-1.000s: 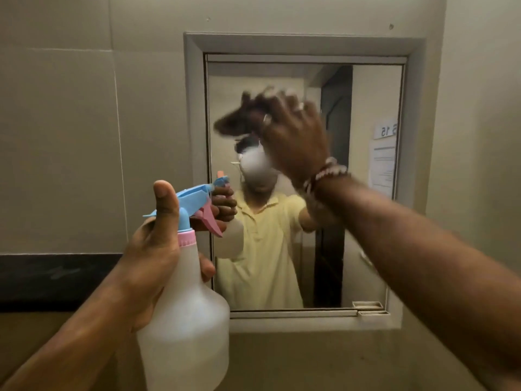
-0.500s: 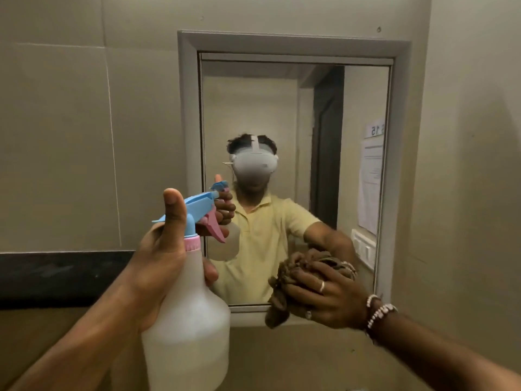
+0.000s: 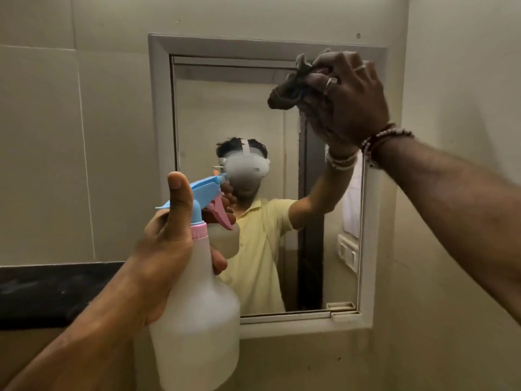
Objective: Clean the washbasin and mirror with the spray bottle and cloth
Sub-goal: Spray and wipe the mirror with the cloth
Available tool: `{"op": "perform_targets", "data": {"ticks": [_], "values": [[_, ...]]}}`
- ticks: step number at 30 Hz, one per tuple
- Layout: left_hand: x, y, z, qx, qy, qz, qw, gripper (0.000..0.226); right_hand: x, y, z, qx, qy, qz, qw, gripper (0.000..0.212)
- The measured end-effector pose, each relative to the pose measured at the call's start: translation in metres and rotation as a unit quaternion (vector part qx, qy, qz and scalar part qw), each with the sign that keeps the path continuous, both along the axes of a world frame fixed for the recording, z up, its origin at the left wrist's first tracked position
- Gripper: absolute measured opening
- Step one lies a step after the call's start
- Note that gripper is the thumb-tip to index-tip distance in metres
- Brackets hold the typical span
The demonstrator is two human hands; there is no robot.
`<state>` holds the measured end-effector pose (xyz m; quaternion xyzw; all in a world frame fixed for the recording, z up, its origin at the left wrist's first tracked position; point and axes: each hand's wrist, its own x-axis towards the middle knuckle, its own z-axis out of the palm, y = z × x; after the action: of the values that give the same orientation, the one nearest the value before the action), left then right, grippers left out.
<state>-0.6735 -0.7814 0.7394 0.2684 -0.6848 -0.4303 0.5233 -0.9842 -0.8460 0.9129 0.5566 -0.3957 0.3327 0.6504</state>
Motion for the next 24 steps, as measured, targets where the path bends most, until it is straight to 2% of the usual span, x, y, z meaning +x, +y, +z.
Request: {"op": "perform_targets", "data": {"ticks": [4,9,13,17,22,24], "values": [[-0.011,0.002,-0.014,0.010,0.004,-0.012,1.000,0.070,-0.014,0.006,-0.057,0.014,0.010,-0.001,1.000,0.034],[-0.019,-0.004,-0.046,0.034,0.011,-0.005,0.999,0.088,-0.038,0.021,-0.212,0.062,0.075,0.028,0.995,0.040],[-0.028,-0.006,-0.084,0.057,-0.003,0.032,0.998,0.100,-0.044,0.023,-0.316,0.127,0.104,0.012,0.986,0.031],[-0.042,-0.005,-0.110,0.076,-0.022,0.074,0.994,0.077,-0.037,0.030,-0.324,0.158,0.099,0.015,0.982,0.019],[-0.054,0.001,-0.129,0.097,-0.047,0.087,0.990,0.068,-0.039,0.034,-0.315,0.184,0.161,0.043,0.969,0.018],[-0.058,0.004,-0.132,0.097,-0.050,0.084,0.990,0.059,-0.032,0.037,-0.310,0.181,0.148,0.046,0.971,0.016]]}}
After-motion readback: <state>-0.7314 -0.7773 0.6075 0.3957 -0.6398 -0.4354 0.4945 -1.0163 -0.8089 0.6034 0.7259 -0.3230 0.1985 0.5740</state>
